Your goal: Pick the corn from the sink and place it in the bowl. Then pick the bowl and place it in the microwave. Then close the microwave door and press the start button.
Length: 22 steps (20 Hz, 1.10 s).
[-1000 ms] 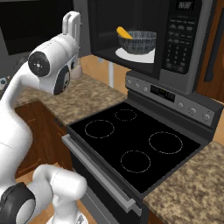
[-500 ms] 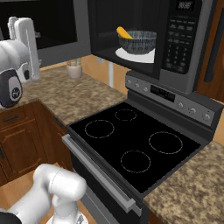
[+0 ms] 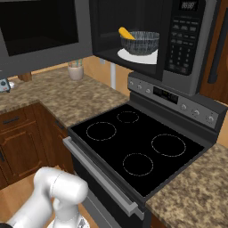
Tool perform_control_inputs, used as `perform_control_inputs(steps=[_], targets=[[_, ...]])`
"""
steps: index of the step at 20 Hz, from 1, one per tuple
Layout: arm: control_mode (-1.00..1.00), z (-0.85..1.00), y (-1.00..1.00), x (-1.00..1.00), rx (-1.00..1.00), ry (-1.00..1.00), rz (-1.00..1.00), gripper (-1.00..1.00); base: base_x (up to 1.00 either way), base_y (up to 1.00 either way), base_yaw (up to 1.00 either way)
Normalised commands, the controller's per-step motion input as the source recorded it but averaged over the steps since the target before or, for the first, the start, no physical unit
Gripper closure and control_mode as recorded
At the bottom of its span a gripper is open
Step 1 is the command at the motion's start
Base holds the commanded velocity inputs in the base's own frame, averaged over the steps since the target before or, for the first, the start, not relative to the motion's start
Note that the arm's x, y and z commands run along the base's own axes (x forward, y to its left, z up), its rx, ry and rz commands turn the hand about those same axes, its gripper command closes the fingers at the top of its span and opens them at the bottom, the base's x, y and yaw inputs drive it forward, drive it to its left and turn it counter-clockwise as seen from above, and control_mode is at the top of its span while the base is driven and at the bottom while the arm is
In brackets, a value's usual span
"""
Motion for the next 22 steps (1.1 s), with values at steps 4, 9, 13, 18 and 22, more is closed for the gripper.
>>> perform_control_inputs(steps=[4, 9, 13, 18, 22], targets=[[-1.00, -0.27, 0.93, -0.35, 0.03, -0.02, 0.00, -1.00, 0.00, 0.00, 0.00], [-1.00, -0.25, 0.87, -0.31, 0.03, 0.00, -0.02, -1.00, 0.00, 0.00, 0.00], [-1.00, -0.31, 0.73, -0.03, 0.00, -0.06, -0.02, -1.00, 0.00, 0.00, 0.00], [-1.00, -0.38, 0.68, 0.22, 0.00, -0.14, -0.10, -1.00, 0.00, 0.00, 0.00], [-1.00, -0.37, 0.93, 0.40, 0.00, -0.06, -0.12, -1.00, 0.00, 0.00, 0.00]])
